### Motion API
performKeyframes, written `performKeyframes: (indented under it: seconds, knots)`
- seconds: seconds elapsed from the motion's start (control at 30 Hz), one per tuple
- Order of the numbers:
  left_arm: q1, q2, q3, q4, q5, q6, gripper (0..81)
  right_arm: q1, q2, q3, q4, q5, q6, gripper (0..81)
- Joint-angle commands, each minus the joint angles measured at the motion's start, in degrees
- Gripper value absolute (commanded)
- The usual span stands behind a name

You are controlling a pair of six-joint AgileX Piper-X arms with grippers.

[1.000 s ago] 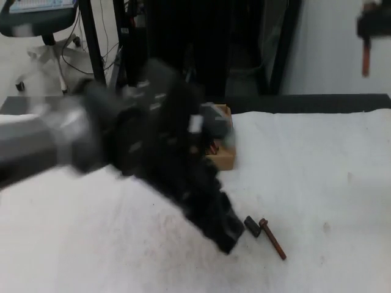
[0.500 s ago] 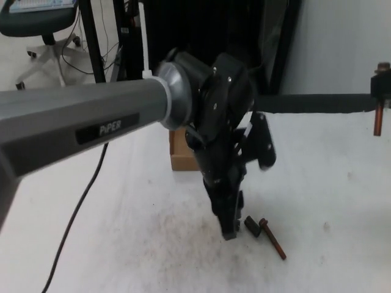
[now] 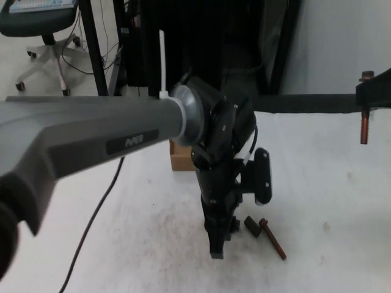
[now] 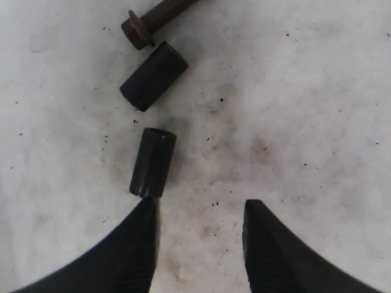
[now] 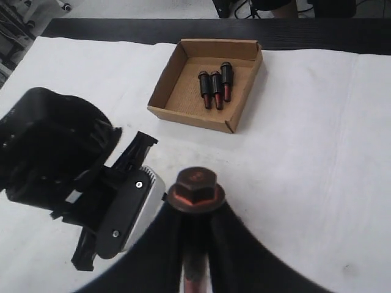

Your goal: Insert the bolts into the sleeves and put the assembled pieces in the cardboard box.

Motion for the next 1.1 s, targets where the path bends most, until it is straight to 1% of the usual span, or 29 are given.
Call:
performKeyframes:
  seconds: [0.0,0.2,0.37,0.5,0.73,0.9,1.07]
  knots:
    - [-0.7,1.4,-1.3,-1.4,-0.6,0.8,41.2,0.2,-0.5,-0.1,-0.3,-0.5,0.4,0.8]
    - [-0.8,3.9,-4.4,-4.2,-0.6,0.8,41.2,0.2,-0.5,-0.1,-0.3,-0.5,0.4,0.8]
    - [-0.5,6.2,-7.6,-4.2,-0.6,-1.7,41.2,0.2,-0.5,-0.1,-0.3,-0.5,-0.3,0.8]
    - [-0.3,6.2,-7.6,-3.3,-0.6,-1.6,41.2,0.2,-0.5,-0.1,-0.3,-0.5,-0.6,0.8]
    - [0.5,6.2,-8.0,3.6,-0.6,-1.4,41.2,0.2,-0.5,-0.1,-0.3,-0.5,-0.6,0.8]
    - [1.4,6.2,-8.0,2.1,-0.4,-1.0,41.2,0.2,-0.5,-0.1,-0.3,-0.5,-0.6,0.8]
    - [1.5,6.2,-8.0,0.1,-0.4,-1.0,41.2,0.2,-0.5,-0.1,-0.3,-0.5,-0.6,0.8]
